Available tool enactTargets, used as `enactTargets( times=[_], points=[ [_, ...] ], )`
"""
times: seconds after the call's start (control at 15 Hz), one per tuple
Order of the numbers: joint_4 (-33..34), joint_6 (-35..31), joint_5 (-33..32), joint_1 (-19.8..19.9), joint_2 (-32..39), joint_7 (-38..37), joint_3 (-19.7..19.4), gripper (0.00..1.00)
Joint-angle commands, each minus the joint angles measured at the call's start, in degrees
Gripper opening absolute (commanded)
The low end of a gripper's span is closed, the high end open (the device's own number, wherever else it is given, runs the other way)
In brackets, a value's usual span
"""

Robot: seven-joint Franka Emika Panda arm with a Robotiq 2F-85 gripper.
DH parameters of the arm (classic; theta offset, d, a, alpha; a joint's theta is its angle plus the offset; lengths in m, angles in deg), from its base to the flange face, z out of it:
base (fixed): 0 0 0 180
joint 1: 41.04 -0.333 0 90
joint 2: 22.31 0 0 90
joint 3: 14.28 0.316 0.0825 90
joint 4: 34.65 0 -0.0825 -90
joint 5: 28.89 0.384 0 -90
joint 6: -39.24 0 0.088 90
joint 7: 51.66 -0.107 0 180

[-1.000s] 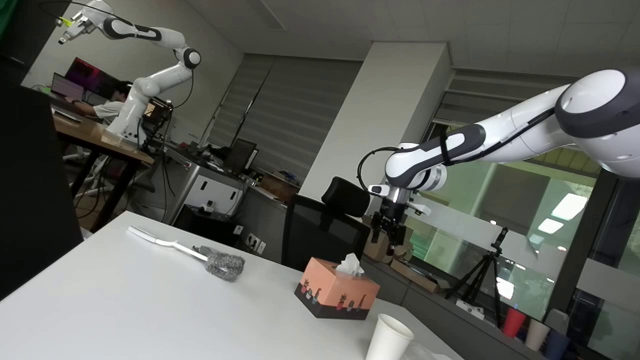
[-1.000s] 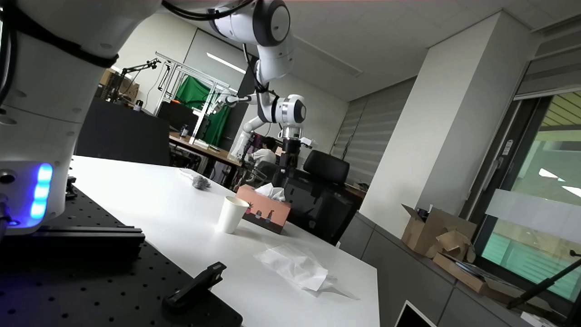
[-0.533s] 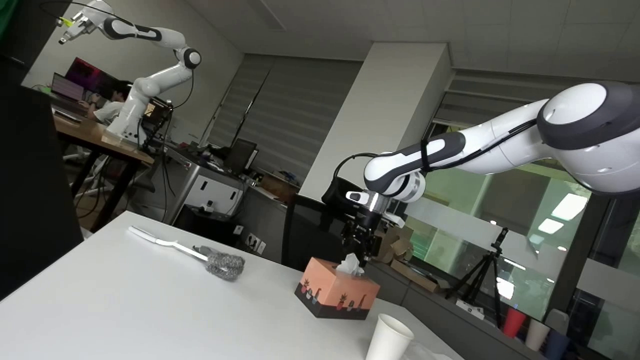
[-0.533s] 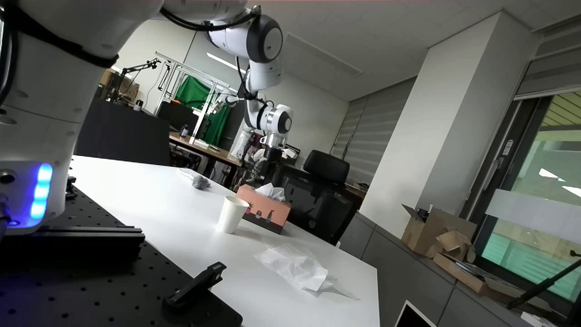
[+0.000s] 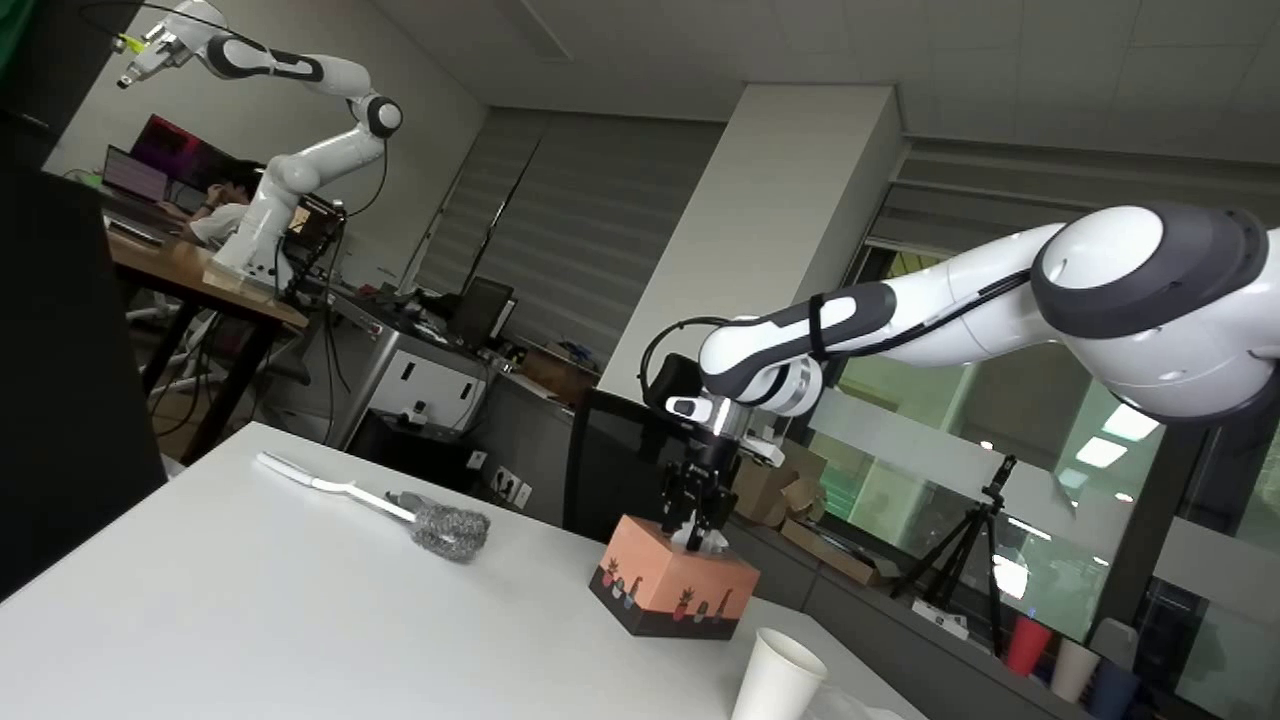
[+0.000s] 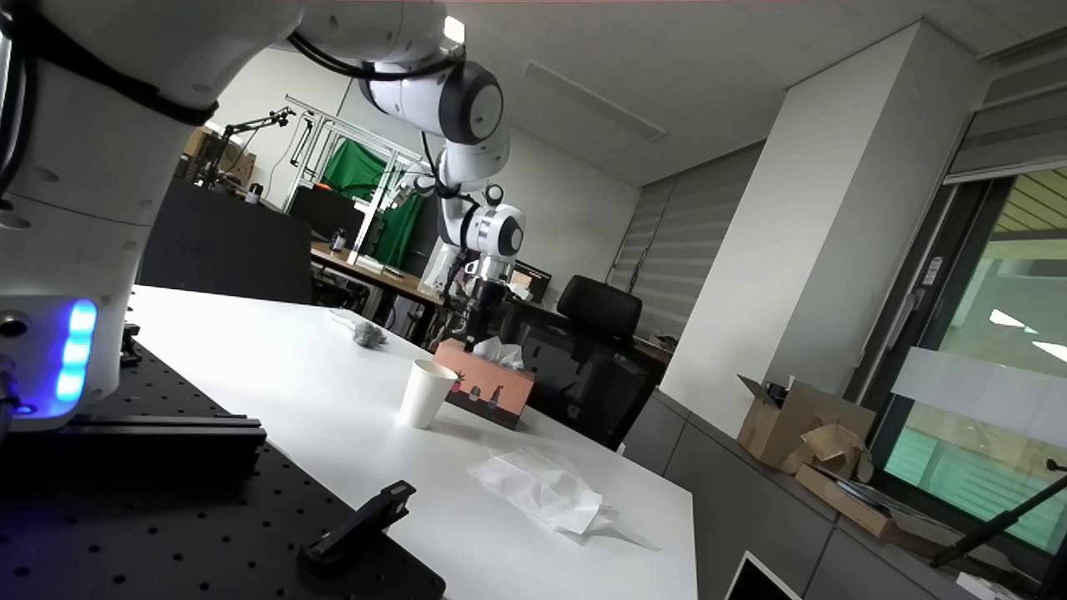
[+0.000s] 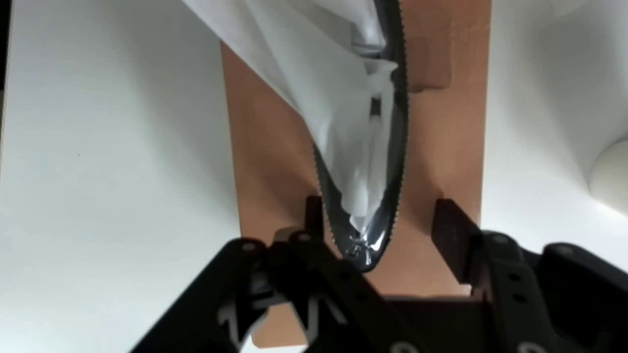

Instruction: Remove one square of tissue from the pink tissue box and place it on the table

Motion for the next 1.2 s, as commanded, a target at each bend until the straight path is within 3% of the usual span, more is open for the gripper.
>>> enactTargets(
  times=[0.0,0.33,0.6,1.13],
  points=[
    [5.86,2.25,-0.24,-1.42,2.56,0.18,-1.74,0.31],
    [8.05,2.58,-0.48,-2.38,3.59,0.15,-2.62,0.01],
    [9.58,7.45,0.40,-2.16,3.07,2.85,-1.91,0.00],
    [14.76,12.31,-3.45,-4.76,1.22,3.84,-4.62,0.00]
  ],
)
